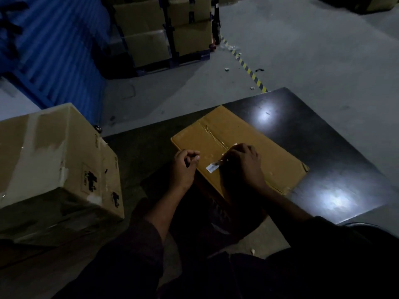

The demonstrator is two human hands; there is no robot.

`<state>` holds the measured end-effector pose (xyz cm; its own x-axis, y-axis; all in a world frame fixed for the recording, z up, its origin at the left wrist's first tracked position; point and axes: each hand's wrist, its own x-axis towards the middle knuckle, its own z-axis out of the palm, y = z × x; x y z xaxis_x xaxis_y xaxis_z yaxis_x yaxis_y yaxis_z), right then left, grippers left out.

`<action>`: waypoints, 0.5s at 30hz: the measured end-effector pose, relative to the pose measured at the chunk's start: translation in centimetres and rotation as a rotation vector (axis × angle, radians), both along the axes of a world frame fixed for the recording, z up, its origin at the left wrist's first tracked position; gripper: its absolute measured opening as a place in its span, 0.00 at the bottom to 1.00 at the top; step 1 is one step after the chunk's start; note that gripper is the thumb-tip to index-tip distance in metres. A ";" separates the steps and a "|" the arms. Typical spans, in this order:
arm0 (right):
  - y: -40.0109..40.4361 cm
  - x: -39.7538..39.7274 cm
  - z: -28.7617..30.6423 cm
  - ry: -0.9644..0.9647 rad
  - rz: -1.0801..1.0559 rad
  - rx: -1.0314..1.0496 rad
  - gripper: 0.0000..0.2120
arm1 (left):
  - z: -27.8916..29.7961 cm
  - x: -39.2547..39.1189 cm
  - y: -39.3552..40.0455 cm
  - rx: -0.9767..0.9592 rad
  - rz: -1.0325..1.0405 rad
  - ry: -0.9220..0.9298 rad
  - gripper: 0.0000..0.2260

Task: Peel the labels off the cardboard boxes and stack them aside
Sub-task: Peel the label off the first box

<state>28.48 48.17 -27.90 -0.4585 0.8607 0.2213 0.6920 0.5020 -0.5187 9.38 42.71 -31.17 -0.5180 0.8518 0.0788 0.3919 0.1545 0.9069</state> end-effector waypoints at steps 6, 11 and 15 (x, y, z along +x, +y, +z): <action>1.7 0.9 -0.4 0.050 0.129 -0.117 0.09 | 0.1 0.0 0.0 -0.010 0.008 -0.009 0.04; 0.2 0.5 0.4 0.082 0.076 -0.020 0.08 | 0.6 0.1 -0.2 -0.025 0.010 0.004 0.04; 0.4 0.7 0.1 0.050 0.108 -0.012 0.07 | 0.7 0.3 -0.4 -0.025 0.011 0.001 0.04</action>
